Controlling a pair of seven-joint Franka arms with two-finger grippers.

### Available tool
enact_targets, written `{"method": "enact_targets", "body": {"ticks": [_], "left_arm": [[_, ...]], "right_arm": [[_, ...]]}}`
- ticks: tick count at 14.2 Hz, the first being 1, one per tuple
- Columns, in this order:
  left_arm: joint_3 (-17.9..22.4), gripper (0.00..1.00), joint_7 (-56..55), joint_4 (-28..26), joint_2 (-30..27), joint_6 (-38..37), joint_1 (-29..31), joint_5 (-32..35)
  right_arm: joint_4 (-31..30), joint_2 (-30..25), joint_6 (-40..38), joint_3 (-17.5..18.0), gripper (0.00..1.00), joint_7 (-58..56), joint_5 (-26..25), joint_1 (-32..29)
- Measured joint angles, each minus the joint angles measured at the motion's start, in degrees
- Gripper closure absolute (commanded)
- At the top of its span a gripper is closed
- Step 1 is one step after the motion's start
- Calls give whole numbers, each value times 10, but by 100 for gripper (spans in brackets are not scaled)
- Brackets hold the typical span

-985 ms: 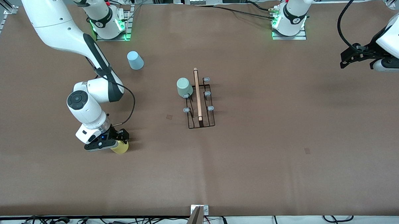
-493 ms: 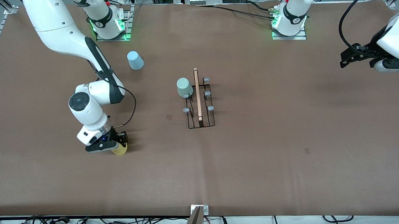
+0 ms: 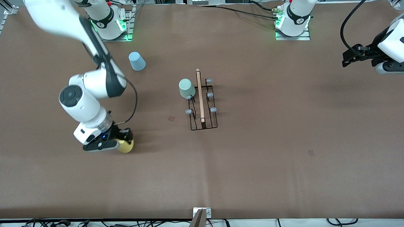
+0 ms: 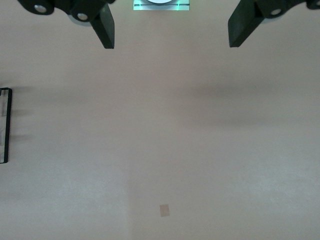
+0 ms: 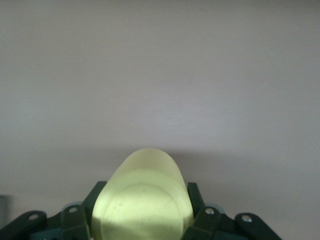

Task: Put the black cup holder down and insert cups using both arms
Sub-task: 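Carry the yellow cup to the holder and set it in with the right gripper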

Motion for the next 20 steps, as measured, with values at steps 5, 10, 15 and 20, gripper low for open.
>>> {"method": "enact_targets", "body": {"ticks": [5, 10, 15, 20], "left_arm": [[0, 0, 0, 17, 6, -1, 0, 0], [0, 0, -1, 31, 19, -20, 0, 0], [0, 0, -1, 42, 18, -37, 0, 0], [0, 0, -1, 52, 18, -53, 0, 0]], "right_arm": [[71, -18, -81, 6, 85, 265, -6, 114], [73, 27, -62, 49, 85, 417, -101, 134], [75, 38, -49, 55, 85, 437, -104, 137], [75, 49, -36, 72, 85, 465, -113, 150]]}}
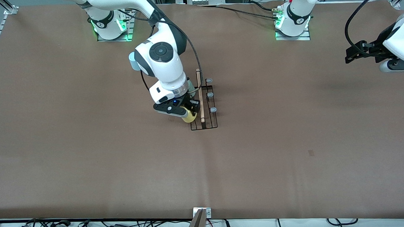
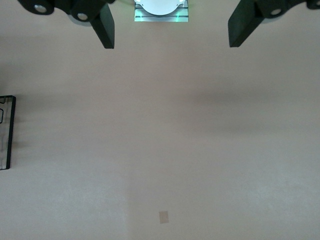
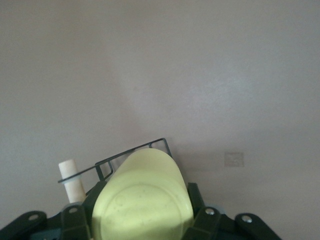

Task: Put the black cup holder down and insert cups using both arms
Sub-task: 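Carry the yellow cup to the holder and set it in with the right gripper, then open the right gripper and withdraw the right arm from the holder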

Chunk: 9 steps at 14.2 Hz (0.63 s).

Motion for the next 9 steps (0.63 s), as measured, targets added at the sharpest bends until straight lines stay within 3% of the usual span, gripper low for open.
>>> {"method": "enact_targets", "body": {"ticks": [2, 3, 4, 5, 9], "left_arm": [[0, 0, 0, 0, 0, -1, 0, 0], [0, 0, 0, 0, 0, -1, 0, 0], [0, 0, 0, 0, 0, -1, 0, 0], [0, 0, 0, 0, 0, -1, 0, 0], [-2, 0, 0, -1, -1, 2, 0, 0]], "right_arm": [[-1, 2, 0, 2, 83, 0, -1, 1], [-2, 3, -1, 2, 77, 0, -3, 1], [-5, 4, -1, 2, 48, 0, -7, 1], [-7, 6, -1, 2, 0, 0, -10, 1], [-9, 6, -1, 1, 0, 0, -13, -2]]}}
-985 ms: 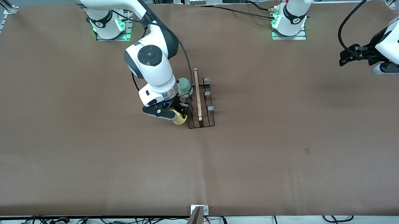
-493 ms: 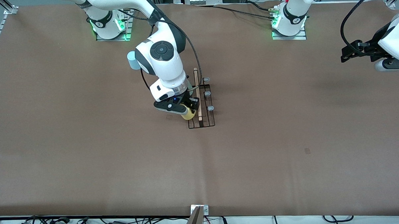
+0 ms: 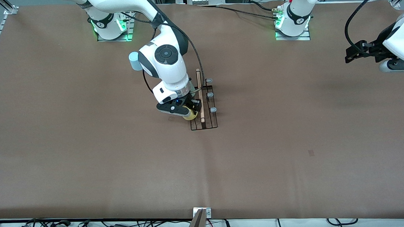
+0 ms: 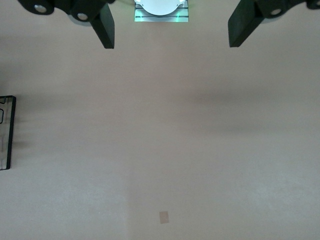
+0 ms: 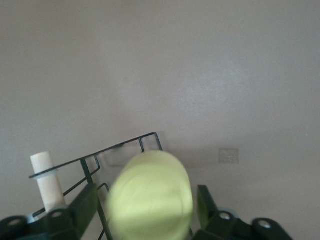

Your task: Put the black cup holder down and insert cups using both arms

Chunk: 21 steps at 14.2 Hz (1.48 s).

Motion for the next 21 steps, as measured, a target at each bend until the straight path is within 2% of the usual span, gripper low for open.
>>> {"method": "enact_targets", "body": {"ticks": [3, 6, 10, 14, 18, 21], "left_arm": [[-5, 0, -1, -18, -10, 23, 0, 0], [-6, 0, -1, -38, -25, 34, 0, 0], [-6, 0, -1, -45, -31, 36, 1, 0], [-6, 0, -2, -46, -31, 36, 1, 0], [-6, 0, -2, -47, -31, 36, 1, 0], [-6, 0, -2, -47, -31, 36, 1, 0]], "right_arm": [[6, -26, -45, -2, 0, -7, 0, -22], [8, -85, -131, -4, 0, -65, 0, -79], [4, -182, -266, -4, 0, -274, 31, -235], [5, -252, -334, -10, 0, -413, 36, -361], [49, -277, -394, -87, 0, -525, 50, -391], [72, -278, -430, -99, 0, -543, 54, -395]]}}
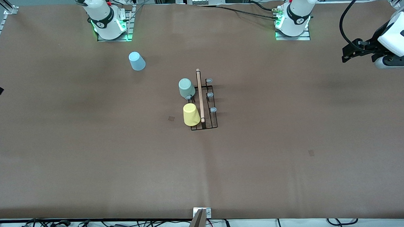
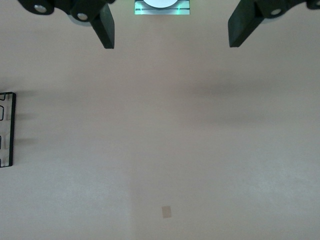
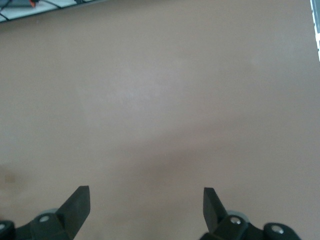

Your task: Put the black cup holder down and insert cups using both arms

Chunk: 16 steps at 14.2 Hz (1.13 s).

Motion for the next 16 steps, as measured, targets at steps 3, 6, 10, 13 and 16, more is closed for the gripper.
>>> {"method": "enact_targets", "body": {"ticks": [3, 6, 10, 13, 16], "left_arm": [[0, 0, 0, 0, 0, 0, 0, 0], [0, 0, 0, 0, 0, 0, 0, 0], [0, 0, -5, 0, 0, 0, 0, 0], [0, 0, -15, 0, 0, 0, 0, 0], [0, 0, -17, 0, 0, 0, 0, 0]], "right_arm": [[2, 2, -43, 4, 0, 0, 12, -1], [2, 8, -41, 6, 0, -37, 29, -8], [2, 10, -35, 10, 0, -63, 29, -8], [2, 9, -31, 14, 0, -66, 12, -9], [2, 5, -31, 42, 0, -66, 9, -30]]}}
